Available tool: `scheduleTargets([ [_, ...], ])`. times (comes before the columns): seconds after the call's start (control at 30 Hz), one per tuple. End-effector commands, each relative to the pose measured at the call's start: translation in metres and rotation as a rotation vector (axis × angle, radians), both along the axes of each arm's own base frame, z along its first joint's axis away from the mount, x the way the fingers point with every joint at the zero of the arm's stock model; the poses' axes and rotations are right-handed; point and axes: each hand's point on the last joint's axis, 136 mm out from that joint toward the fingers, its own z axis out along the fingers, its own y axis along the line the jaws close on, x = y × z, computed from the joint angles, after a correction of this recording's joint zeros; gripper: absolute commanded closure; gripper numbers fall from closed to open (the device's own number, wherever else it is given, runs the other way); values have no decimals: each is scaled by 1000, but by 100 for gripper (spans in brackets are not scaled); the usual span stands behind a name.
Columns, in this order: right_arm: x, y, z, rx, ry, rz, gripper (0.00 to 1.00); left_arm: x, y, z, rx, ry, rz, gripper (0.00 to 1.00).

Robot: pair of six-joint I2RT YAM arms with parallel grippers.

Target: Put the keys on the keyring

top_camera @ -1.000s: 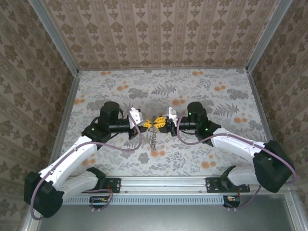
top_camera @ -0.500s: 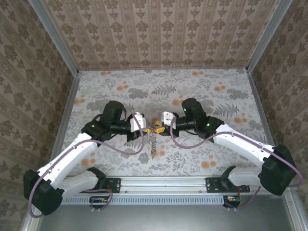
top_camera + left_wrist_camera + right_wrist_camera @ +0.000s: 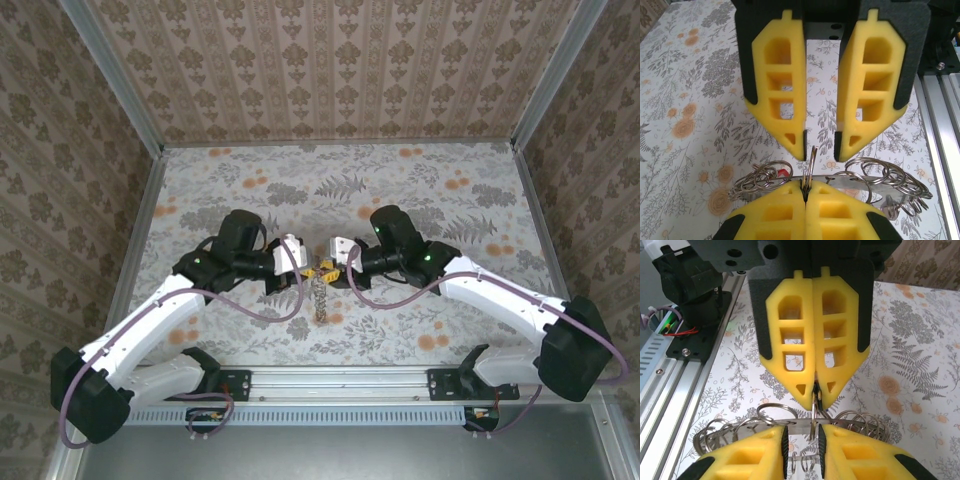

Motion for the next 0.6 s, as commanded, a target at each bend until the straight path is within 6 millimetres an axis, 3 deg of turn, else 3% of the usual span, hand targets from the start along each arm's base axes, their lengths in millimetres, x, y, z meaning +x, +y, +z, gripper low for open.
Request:
scheduleTargets([
  [0.0,4,8,6,31,16,-8,74,1,-6,17,-39,-51,-30,100],
  [0.07,5,9,7,40,22,-11,79,0,-6,16,-38,-51,-32,100],
  [0.17,4,10,8,46,31,-7,100,0,-6,16,-38,-54,-31,100],
  [0.27,4,10,10,71,39,-18,100,1,-5,22,-63,-64,-17,99],
  [0.4,7,12,26,231,53,-55,100,-5,0,28,-129,-77,-18,72],
  [0.57,6,14,45,401,51,-56,100,-6,3,32,-164,-72,-6,71],
])
